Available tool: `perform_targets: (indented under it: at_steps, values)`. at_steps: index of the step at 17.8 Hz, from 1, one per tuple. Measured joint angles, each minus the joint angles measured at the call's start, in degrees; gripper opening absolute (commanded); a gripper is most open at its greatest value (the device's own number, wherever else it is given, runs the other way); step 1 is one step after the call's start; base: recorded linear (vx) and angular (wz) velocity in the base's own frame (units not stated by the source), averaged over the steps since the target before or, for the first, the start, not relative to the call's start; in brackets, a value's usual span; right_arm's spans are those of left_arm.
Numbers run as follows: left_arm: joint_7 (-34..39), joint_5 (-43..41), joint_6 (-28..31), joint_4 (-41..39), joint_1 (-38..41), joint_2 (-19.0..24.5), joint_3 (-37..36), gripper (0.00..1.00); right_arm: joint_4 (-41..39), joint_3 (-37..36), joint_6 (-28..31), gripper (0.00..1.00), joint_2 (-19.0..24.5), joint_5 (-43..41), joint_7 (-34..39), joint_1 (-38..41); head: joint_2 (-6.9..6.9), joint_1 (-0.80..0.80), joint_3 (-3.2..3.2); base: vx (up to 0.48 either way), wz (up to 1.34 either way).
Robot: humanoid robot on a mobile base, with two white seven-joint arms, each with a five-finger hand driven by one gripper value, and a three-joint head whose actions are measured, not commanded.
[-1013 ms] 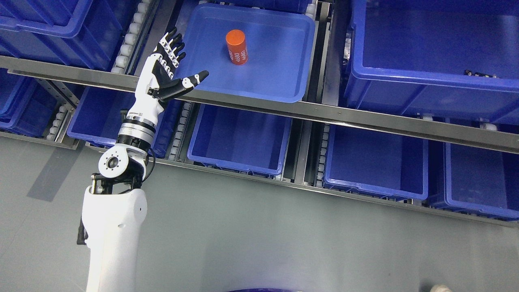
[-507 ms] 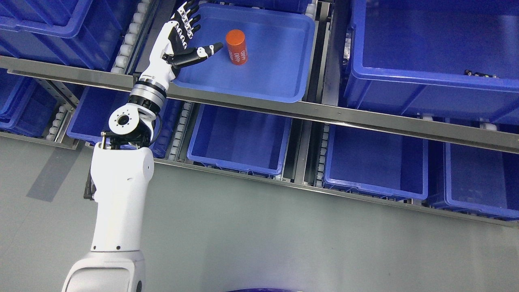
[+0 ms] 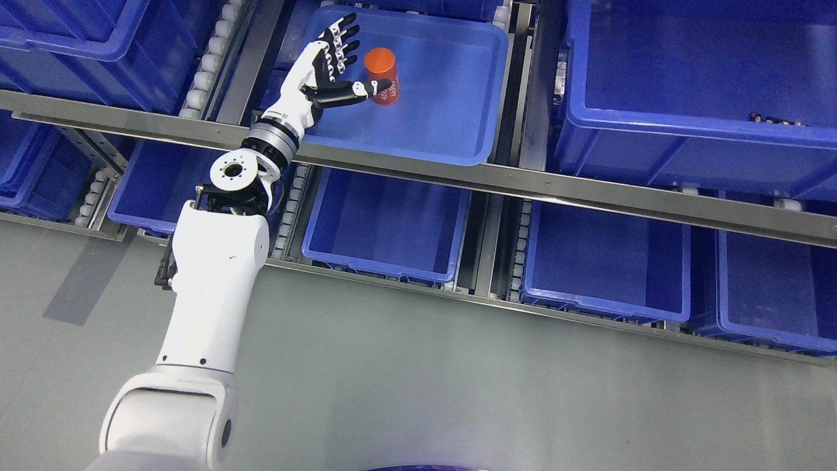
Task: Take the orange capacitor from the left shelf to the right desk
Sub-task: 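Reach the open left hand toward the orange capacitor in the blue bin, then close the left hand around the orange capacitor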
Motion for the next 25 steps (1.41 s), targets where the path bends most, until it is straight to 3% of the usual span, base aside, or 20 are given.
perform_targets:
  at_steps: [3, 8, 12, 17, 22, 24, 25]
  values:
    - [0.0, -0.1, 0.0, 2.8, -0.9, 0.0, -1.7, 0.98, 0.0, 0.0, 0.1, 1.0, 0.0, 0.0, 0.0, 0.0, 0.0, 0.0, 0.0, 0.0, 0.0]
    - [0.1, -2.1, -4.7, 7.6, -2.8, 0.0, -3.5, 0.75, 0.0, 0.0, 0.1, 1.0, 0.0, 0.0, 0.0, 0.0, 0.0, 0.0, 0.0, 0.0, 0.0]
    - [0.2, -3.6, -7.5, 11.1, -4.1, 0.0, -4.2, 0.65, 0.0, 0.0, 0.1, 1.0, 0.0, 0.0, 0.0, 0.0, 0.0, 0.0, 0.0, 0.0, 0.0]
    - [0.4, -3.7, -8.6, 14.5, -4.9, 0.0, -4.3, 0.32, 0.0, 0.0, 0.1, 1.0, 0.0, 0.0, 0.0, 0.0, 0.0, 0.0, 0.0, 0.0, 0.0]
    - [0.1, -2.9, -9.6, 16.4, -5.2, 0.0, -3.6, 0.15, 0.0, 0.0, 0.1, 1.0, 0.0, 0.0, 0.0, 0.0, 0.0, 0.0, 0.0, 0.0, 0.0]
    - [0.0, -2.7, -10.3, 17.1, -5.4, 0.0, -3.4, 0.0, 0.0, 0.0, 0.1, 1.0, 0.0, 0.0, 0.0, 0.0, 0.0, 0.0, 0.0, 0.0, 0.0]
    - [0.0, -2.6, -11.0, 17.4, -5.4, 0.0, -3.2, 0.0, 0.0, 0.0, 0.1, 1.0, 0.0, 0.0, 0.0, 0.0, 0.0, 0.0, 0.0, 0.0, 0.0]
